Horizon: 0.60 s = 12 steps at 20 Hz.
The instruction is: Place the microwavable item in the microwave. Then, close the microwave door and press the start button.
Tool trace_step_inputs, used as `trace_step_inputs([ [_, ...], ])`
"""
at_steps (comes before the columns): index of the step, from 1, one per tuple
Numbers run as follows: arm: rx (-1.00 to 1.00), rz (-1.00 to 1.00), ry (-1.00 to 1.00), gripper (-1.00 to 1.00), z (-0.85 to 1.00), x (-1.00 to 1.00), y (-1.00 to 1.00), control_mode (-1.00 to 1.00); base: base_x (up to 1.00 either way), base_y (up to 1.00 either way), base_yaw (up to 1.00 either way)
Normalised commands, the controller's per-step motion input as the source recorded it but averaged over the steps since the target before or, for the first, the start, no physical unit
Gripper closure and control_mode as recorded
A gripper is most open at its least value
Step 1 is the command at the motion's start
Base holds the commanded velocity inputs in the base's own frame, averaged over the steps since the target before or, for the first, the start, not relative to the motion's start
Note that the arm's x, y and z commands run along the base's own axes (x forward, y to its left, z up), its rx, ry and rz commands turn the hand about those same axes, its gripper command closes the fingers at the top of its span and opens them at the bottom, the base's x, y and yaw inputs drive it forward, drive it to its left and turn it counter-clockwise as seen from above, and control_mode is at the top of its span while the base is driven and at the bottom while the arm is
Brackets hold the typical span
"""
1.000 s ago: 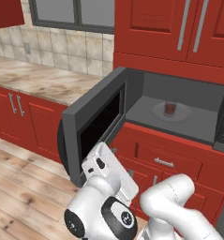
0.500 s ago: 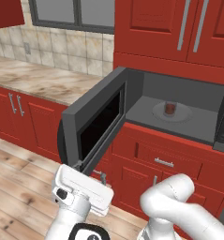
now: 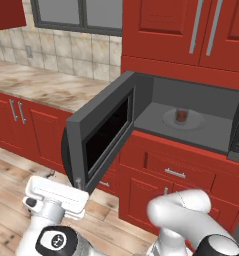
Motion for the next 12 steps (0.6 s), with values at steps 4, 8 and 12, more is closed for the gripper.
trace_step_inputs([
  [4, -0.01, -0.12, 0.24, -1.00, -0.18, 0.61, 0.91, -1.00, 0.00, 0.00, 0.00],
  [8, -0.01, -0.10, 0.26, -1.00, -0.23, 0.67, 0.81, -1.00, 0.00, 0.00, 0.00],
  [12, -0.01, -0.02, 0.23, -1.00, -0.29, 0.88, 0.37, -1.00, 0.00, 0.00, 0.00],
])
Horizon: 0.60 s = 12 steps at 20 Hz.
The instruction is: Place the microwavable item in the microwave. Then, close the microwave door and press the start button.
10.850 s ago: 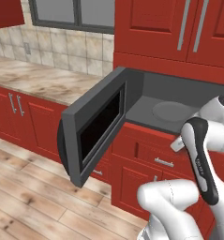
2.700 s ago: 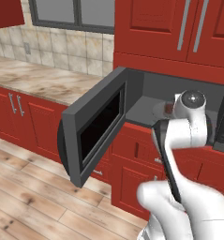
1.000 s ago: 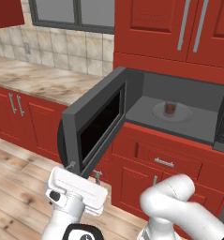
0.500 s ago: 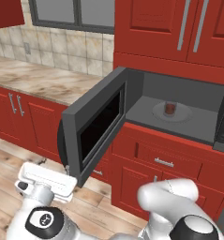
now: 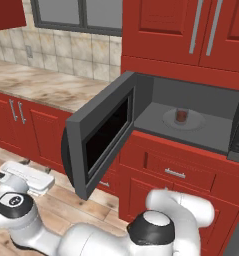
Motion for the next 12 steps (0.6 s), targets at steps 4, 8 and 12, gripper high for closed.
trace_step_inputs([
  [4, 0.00, 0.00, 0.07, -1.00, -0.35, 0.73, -0.13, -1.00, 0.00, 0.00, 0.00],
  [8, 0.00, 0.00, 0.00, -1.00, -0.27, 0.69, -0.32, -1.00, 0.00, 0.00, 0.00],
  [12, 0.02, 0.00, 0.00, -1.00, -0.23, 0.52, -0.52, -1.00, 0.00, 0.00, 0.00],
])
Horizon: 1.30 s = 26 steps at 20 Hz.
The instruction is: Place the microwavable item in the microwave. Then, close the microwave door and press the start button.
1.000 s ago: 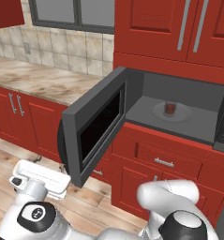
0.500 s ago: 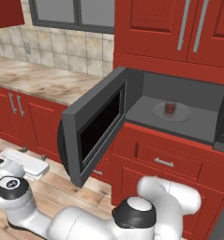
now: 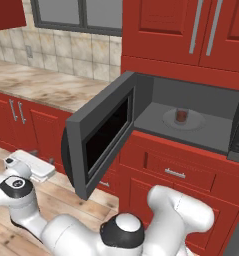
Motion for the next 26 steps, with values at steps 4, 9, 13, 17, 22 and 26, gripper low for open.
trace_step_inputs([
  [4, 0.04, 0.00, -0.02, -1.00, -0.12, 0.13, -0.83, -1.00, 0.00, 0.00, 0.00],
  [9, 0.06, 0.00, -0.07, -1.00, -0.05, 0.00, -1.00, -1.00, 0.00, 0.00, 0.00],
  [13, 0.07, 0.00, -0.07, -1.00, 0.00, 0.00, -1.00, -1.00, 0.00, 0.00, 0.00],
  [17, 0.06, 0.00, -0.04, -1.00, 0.01, 0.06, -1.00, -1.00, 0.00, 0.00, 0.00],
  [22, 0.12, 0.00, 0.00, -1.00, 0.02, 0.33, -1.00, -1.00, 0.00, 0.00, 0.00],
  [26, 0.14, 0.00, 0.00, -1.00, 0.02, 0.13, -1.00, -1.00, 0.00, 0.00, 0.00],
])
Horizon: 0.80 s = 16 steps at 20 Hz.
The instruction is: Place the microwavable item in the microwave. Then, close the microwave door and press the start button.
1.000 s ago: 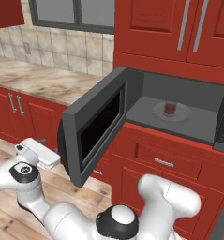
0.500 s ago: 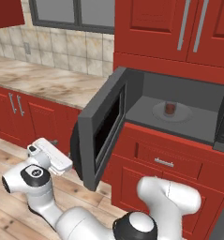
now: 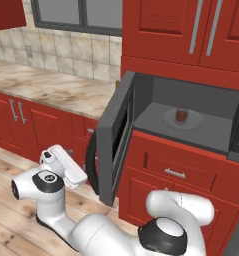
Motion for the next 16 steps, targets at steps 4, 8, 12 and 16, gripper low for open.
trace_step_inputs([
  [4, 0.15, 0.00, 0.00, -1.00, 0.00, 0.06, -1.00, -1.00, 0.00, 0.00, 0.00],
  [8, 0.13, 0.00, 0.00, -1.00, 0.02, 0.00, -1.00, -1.00, 0.00, 0.00, 0.00],
  [12, 0.11, 0.00, -0.03, -1.00, 0.04, 0.00, -1.00, -1.00, 0.00, 0.00, 0.00],
  [16, 0.10, 0.00, -0.05, -1.00, 0.03, 0.00, -1.00, -1.00, 0.00, 0.00, 0.00],
])
